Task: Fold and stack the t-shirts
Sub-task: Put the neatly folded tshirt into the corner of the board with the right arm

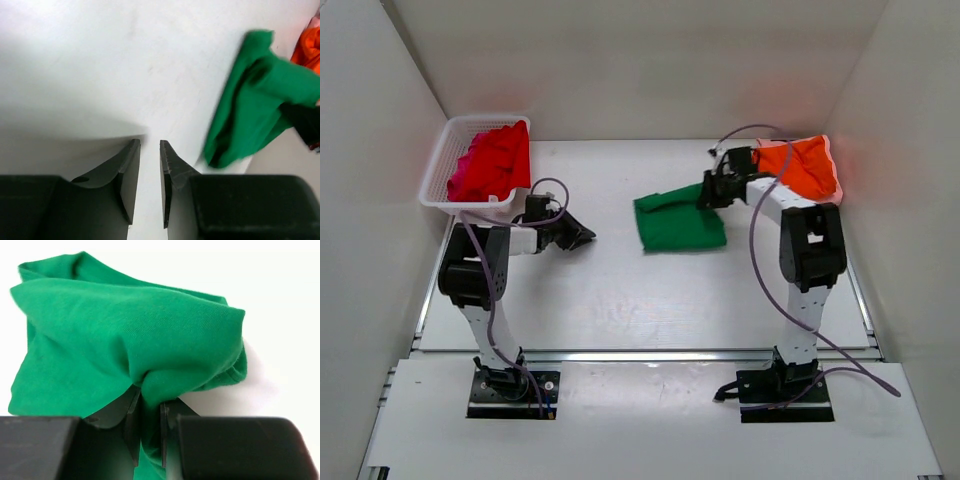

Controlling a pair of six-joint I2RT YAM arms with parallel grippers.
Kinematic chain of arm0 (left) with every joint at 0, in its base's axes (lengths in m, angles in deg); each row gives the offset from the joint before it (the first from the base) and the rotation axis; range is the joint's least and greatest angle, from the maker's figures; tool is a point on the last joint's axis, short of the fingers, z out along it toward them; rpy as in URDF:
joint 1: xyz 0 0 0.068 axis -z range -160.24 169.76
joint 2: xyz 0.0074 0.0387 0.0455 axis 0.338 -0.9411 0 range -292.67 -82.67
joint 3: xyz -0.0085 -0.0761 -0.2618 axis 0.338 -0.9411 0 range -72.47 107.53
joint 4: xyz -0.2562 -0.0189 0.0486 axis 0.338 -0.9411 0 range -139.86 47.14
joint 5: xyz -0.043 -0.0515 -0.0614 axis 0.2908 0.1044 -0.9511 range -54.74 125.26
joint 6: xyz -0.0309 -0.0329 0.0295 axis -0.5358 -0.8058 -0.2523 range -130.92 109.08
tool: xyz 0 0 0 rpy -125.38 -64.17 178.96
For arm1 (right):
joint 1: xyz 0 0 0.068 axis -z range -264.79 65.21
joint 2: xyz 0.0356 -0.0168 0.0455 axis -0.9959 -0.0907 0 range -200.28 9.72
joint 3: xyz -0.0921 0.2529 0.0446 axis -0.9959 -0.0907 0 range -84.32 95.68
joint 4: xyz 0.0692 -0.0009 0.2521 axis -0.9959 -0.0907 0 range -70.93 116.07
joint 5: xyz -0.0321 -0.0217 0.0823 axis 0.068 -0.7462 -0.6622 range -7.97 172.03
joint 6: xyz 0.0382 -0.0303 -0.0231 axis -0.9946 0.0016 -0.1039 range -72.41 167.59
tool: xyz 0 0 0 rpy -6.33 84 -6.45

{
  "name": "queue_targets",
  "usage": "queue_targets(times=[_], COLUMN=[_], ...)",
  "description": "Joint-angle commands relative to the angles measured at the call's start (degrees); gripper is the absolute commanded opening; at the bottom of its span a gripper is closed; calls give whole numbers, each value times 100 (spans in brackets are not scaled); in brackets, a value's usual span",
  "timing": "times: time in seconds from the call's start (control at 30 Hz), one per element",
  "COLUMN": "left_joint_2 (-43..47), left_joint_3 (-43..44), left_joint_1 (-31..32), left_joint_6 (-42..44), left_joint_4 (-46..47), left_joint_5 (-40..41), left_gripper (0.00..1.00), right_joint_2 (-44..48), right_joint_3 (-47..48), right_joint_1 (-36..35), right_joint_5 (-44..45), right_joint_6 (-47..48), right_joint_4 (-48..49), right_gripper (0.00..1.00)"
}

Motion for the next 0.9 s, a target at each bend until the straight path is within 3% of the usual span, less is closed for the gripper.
queue_targets(times=[0.0,0.17,0.47,0.6,0.87], left_joint_2=[891,1358,1465,1386,1376], left_joint_3=[-488,-639,-780,-683,-771], left_joint_1=[-61,27,-157,-158,-34], left_joint_6=[-325,-264,-18,62,18], left_joint_4=[403,518,333,254,271], left_joint_5=[-411,-234,-331,-278,-304], left_gripper=[33,32,33,32,33], right_joint_2=[620,419,-451,-365,118], right_joint_3=[703,1801,3911,3773,3509], right_joint_1=[392,883,1964,2378,2528], right_joint_5=[177,846,523,65,-726], right_joint_6=[1664,2756,3337,3311,3171], right_joint_4=[-78,-309,-1292,-1188,-1153], right_gripper=[0,0,0,0,0])
